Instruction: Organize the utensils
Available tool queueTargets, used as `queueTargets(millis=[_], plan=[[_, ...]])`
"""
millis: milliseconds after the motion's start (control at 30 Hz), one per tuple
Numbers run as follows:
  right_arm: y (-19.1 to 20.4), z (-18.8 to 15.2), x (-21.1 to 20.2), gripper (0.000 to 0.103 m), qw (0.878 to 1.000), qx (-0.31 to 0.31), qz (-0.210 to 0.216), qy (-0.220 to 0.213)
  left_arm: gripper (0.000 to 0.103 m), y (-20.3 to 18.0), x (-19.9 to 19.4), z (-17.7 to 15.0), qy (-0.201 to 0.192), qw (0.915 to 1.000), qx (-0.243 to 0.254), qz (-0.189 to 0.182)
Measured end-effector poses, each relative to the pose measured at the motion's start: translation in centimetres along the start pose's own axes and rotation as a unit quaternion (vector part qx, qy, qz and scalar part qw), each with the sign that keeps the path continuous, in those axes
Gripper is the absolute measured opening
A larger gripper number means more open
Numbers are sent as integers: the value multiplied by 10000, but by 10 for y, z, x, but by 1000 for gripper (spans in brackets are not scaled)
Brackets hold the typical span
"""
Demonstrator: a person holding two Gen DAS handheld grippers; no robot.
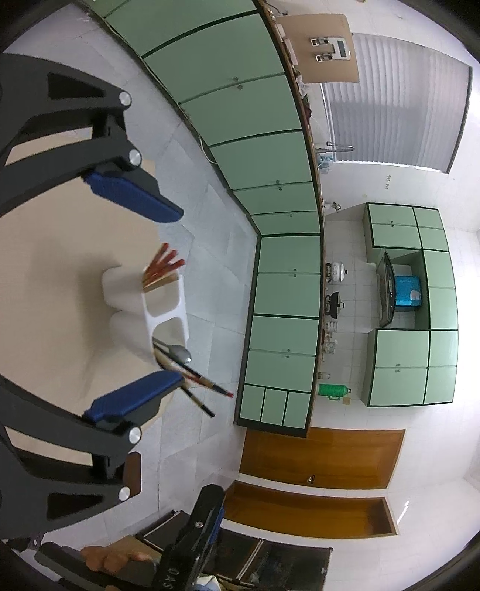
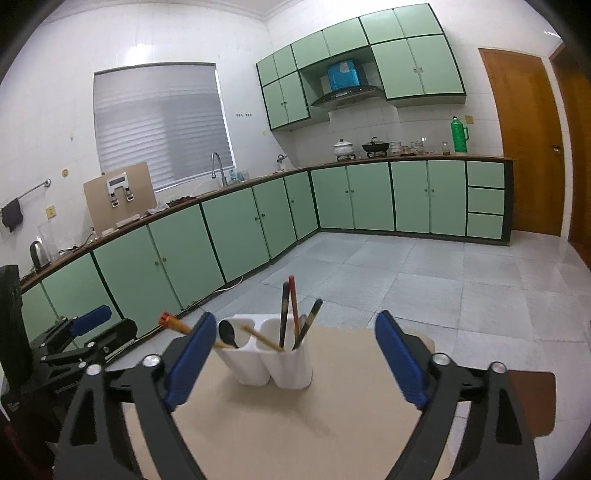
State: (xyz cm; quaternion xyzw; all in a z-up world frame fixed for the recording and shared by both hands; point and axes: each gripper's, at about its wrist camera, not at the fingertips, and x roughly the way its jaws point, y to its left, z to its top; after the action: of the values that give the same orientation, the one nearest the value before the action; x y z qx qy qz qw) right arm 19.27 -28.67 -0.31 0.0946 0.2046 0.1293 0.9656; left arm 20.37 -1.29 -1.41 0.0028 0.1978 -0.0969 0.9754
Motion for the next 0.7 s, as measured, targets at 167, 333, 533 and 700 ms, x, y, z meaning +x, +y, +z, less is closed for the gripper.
queueTargets(millis=[167,333,533,700], plan=[[4,-10,-20,97,9999,123,104,31,90,-6,-27,-10,14,10000,-84,-22],[16,-16,-40,97,9999,-2,133,7,92,-7,-50,-17,20,9999,-162,-27],[31,-28,-60,97,9998,-146,144,20,94,-5,-76,-24,9,9999,-145,84],[44,-37,-71,97,9994,-233,210,113,94,-5,-95,-32,48,9997,-203,129]])
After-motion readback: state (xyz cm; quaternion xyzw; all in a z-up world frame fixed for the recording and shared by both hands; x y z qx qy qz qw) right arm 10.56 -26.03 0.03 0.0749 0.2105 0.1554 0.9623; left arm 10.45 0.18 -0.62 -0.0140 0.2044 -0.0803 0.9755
